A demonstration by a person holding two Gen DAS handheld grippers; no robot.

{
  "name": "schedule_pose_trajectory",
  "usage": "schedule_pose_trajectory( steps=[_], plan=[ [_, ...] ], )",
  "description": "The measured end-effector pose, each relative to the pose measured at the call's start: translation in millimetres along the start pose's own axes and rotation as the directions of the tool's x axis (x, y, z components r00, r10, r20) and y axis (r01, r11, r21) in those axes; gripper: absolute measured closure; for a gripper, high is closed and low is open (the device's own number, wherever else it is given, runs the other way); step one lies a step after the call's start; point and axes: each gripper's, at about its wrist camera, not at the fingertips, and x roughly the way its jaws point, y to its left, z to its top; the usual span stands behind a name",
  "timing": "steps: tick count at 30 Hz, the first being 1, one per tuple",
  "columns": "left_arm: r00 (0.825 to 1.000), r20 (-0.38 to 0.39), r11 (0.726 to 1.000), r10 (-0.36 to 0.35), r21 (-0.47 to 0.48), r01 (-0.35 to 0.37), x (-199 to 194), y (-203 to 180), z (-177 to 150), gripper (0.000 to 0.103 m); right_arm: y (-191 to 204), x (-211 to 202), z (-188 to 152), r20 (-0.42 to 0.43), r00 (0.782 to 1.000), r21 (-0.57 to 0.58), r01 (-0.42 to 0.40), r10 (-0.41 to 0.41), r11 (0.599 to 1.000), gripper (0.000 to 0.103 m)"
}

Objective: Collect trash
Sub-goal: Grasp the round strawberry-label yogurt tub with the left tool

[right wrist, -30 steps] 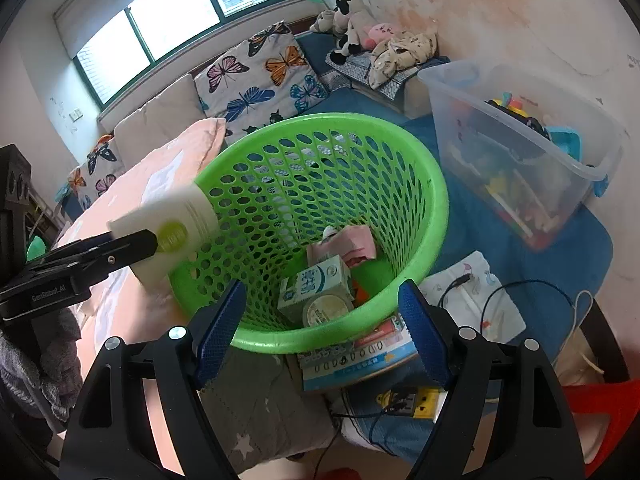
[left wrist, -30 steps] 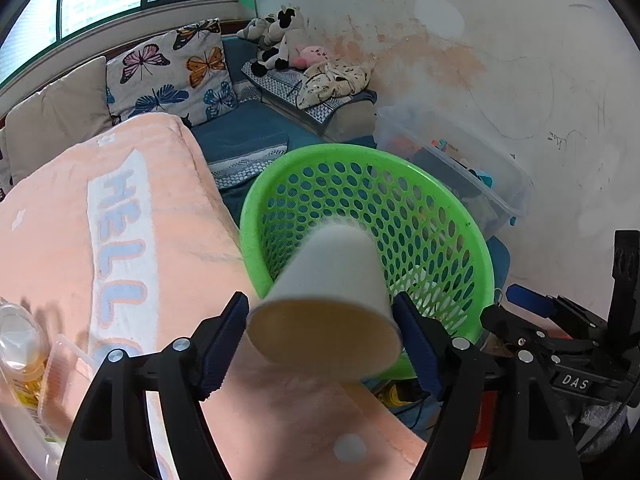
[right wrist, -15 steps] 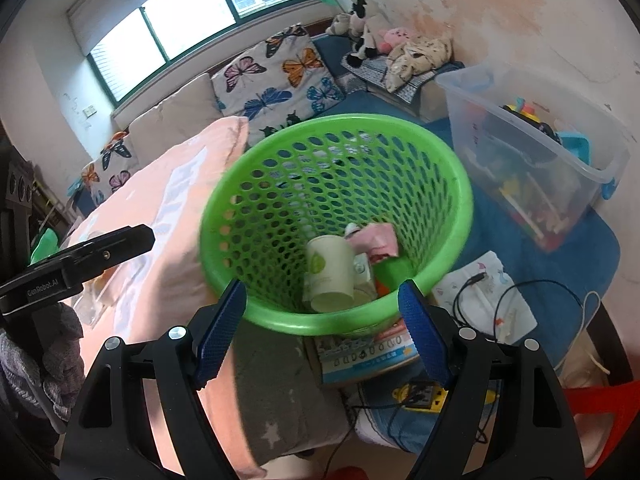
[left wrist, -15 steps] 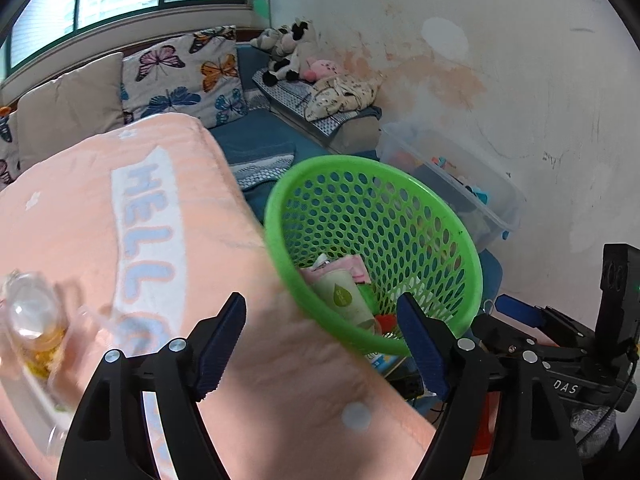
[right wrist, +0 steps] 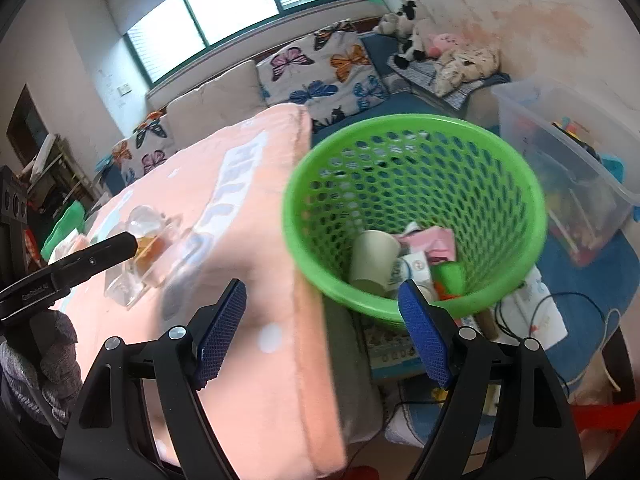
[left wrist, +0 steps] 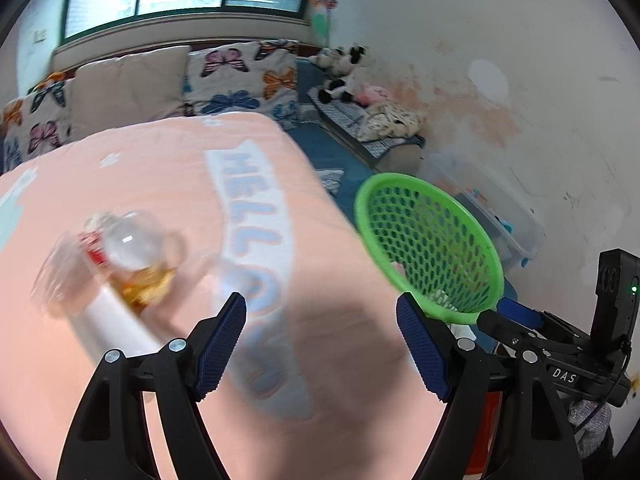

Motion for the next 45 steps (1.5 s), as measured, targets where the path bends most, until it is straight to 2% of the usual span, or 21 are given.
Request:
schedule_pose_trajectory(
  steps=[11,21,26,30,39,45],
  plan=[
    [0.992,0.013,0.98,0.128,-0.156,-0.124,-29,75,-19,0.028,36,15,1,-0.022,0.998,-0.047,-0.063,0.062,0.997,0.025],
    [0.974,0.01,0.939,0.227,-0.267,-0.216,-49,150,-25,0.028,75,29,0,-0.052,0.993,-0.108,-0.113,0.108,0.988,0.025],
    [0.972,0.006,0.929,0.234,-0.295,-0.221,-49,181,-20,0.023,92,36,3,-0.066,0.99,-0.132,-0.132,0.124,0.982,0.025],
    [0.975,0.0,0.939,0.22,-0.271,-0.212,-38,195,-14,0.019,104,44,5,-0.08,0.988,-0.149,-0.146,0.136,0.978,0.025],
    [0.987,-0.026,0.951,0.156,-0.267,-0.157,-15,230,4,0.012,128,60,11,-0.102,0.984,-0.179,-0.161,0.144,0.971,0.025],
    [0.994,-0.044,0.951,0.102,-0.29,-0.11,-1,246,11,0.011,139,70,14,-0.116,0.982,-0.196,-0.171,0.15,0.966,0.025]
  ],
)
